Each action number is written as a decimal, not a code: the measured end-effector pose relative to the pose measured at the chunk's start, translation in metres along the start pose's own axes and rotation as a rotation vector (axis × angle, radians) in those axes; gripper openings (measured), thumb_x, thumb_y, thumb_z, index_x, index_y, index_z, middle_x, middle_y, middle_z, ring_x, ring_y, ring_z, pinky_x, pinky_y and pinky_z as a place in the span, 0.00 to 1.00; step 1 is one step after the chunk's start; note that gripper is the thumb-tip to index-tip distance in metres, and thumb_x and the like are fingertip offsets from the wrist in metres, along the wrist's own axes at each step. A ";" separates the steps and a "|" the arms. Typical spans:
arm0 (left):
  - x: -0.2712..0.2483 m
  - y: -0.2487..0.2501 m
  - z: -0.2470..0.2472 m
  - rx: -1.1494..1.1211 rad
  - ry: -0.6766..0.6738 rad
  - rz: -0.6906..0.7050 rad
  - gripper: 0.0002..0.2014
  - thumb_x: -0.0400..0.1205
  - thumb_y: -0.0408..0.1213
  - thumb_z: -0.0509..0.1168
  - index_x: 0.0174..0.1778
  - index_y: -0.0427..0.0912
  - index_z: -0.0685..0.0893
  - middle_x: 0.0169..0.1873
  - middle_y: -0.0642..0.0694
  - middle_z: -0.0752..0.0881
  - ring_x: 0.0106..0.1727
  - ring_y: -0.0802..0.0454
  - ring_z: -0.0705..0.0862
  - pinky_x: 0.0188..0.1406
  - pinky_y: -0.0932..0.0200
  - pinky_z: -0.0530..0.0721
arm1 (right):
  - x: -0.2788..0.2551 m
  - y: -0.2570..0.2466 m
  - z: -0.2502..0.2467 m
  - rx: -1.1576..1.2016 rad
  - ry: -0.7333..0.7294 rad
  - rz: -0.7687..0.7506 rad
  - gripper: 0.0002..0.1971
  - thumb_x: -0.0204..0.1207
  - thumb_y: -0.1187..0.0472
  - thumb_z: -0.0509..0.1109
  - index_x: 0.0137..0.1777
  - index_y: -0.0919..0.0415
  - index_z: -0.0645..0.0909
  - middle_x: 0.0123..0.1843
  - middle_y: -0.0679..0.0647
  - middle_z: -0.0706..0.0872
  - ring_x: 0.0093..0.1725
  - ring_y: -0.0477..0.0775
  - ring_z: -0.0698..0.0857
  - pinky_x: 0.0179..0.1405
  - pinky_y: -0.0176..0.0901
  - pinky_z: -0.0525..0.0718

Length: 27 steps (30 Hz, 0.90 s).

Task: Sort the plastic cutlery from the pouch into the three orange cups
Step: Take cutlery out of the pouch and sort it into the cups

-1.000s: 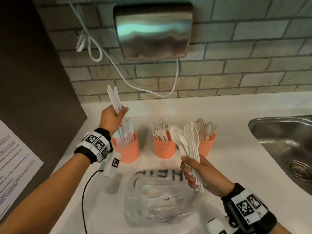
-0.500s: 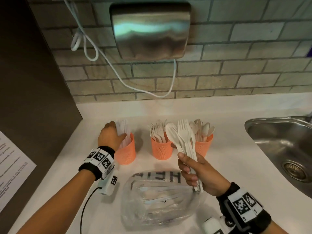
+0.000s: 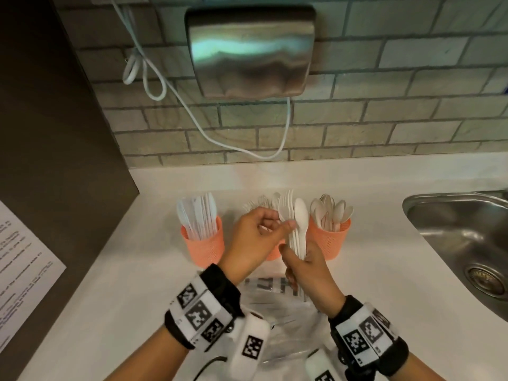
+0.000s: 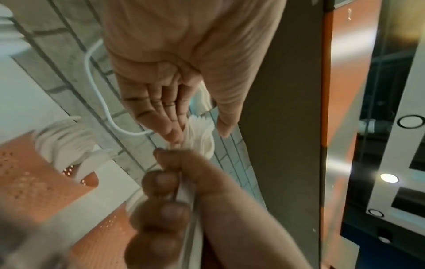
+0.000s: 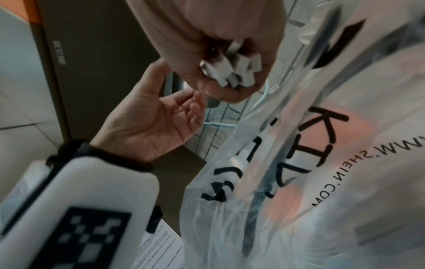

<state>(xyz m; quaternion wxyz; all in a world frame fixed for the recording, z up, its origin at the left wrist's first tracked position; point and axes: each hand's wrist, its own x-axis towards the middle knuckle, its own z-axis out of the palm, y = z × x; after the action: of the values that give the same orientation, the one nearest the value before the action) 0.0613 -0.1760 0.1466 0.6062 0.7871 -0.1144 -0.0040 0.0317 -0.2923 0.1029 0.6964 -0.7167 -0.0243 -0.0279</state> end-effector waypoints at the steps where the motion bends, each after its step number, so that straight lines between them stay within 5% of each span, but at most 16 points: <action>1: 0.000 -0.002 0.007 -0.009 0.014 -0.015 0.15 0.74 0.42 0.72 0.52 0.38 0.82 0.36 0.48 0.84 0.33 0.55 0.82 0.32 0.63 0.78 | 0.000 0.000 0.002 -0.015 0.009 -0.028 0.14 0.80 0.69 0.61 0.64 0.58 0.69 0.34 0.51 0.78 0.17 0.40 0.74 0.16 0.29 0.72; 6: 0.006 -0.007 0.019 -0.083 0.072 -0.069 0.12 0.78 0.41 0.68 0.50 0.38 0.78 0.36 0.46 0.81 0.36 0.50 0.82 0.32 0.60 0.79 | -0.001 0.007 0.002 -0.121 0.068 -0.132 0.21 0.77 0.71 0.65 0.60 0.44 0.68 0.47 0.48 0.83 0.39 0.33 0.84 0.37 0.24 0.79; 11: 0.004 -0.012 0.021 -0.120 0.077 -0.059 0.10 0.85 0.34 0.55 0.54 0.35 0.79 0.41 0.36 0.85 0.40 0.47 0.84 0.36 0.59 0.82 | -0.011 0.000 -0.002 0.024 -0.006 -0.064 0.14 0.78 0.59 0.67 0.53 0.40 0.68 0.48 0.56 0.83 0.17 0.45 0.73 0.12 0.37 0.73; 15: 0.002 -0.013 0.025 -0.157 0.052 -0.051 0.10 0.86 0.34 0.52 0.49 0.42 0.79 0.36 0.38 0.82 0.36 0.46 0.80 0.27 0.60 0.78 | -0.012 0.002 0.000 0.057 0.008 -0.087 0.07 0.80 0.52 0.59 0.55 0.39 0.68 0.47 0.60 0.85 0.16 0.47 0.72 0.12 0.37 0.72; 18: -0.001 -0.013 0.031 -0.183 0.038 -0.040 0.10 0.85 0.37 0.57 0.56 0.41 0.81 0.37 0.46 0.85 0.35 0.55 0.82 0.27 0.67 0.78 | -0.012 0.006 0.002 0.052 0.027 -0.099 0.07 0.82 0.51 0.55 0.56 0.36 0.68 0.43 0.66 0.83 0.16 0.47 0.73 0.13 0.38 0.73; 20: 0.000 -0.013 0.034 -0.198 0.045 -0.057 0.14 0.86 0.38 0.56 0.62 0.38 0.79 0.43 0.45 0.86 0.41 0.54 0.84 0.37 0.66 0.81 | -0.011 0.008 0.001 0.060 0.045 -0.096 0.08 0.83 0.52 0.53 0.57 0.36 0.68 0.39 0.63 0.82 0.16 0.48 0.75 0.14 0.39 0.74; 24: 0.002 -0.016 0.035 -0.309 0.137 -0.161 0.18 0.87 0.44 0.50 0.70 0.43 0.75 0.61 0.40 0.84 0.62 0.43 0.83 0.65 0.45 0.80 | -0.009 0.011 -0.001 0.088 0.085 -0.094 0.13 0.83 0.52 0.53 0.65 0.51 0.71 0.32 0.58 0.82 0.20 0.52 0.78 0.16 0.39 0.77; 27: 0.003 -0.021 0.036 -0.400 0.149 -0.190 0.19 0.87 0.45 0.49 0.73 0.45 0.72 0.63 0.40 0.84 0.64 0.44 0.83 0.69 0.40 0.77 | -0.009 0.013 -0.002 0.096 0.080 -0.104 0.15 0.84 0.55 0.53 0.67 0.56 0.70 0.27 0.51 0.84 0.19 0.51 0.80 0.15 0.39 0.78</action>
<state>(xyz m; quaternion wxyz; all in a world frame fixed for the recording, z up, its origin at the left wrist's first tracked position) 0.0626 -0.2059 0.1172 0.7539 0.6565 0.0082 -0.0255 0.0234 -0.2946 0.0893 0.7279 -0.6787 -0.0352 -0.0914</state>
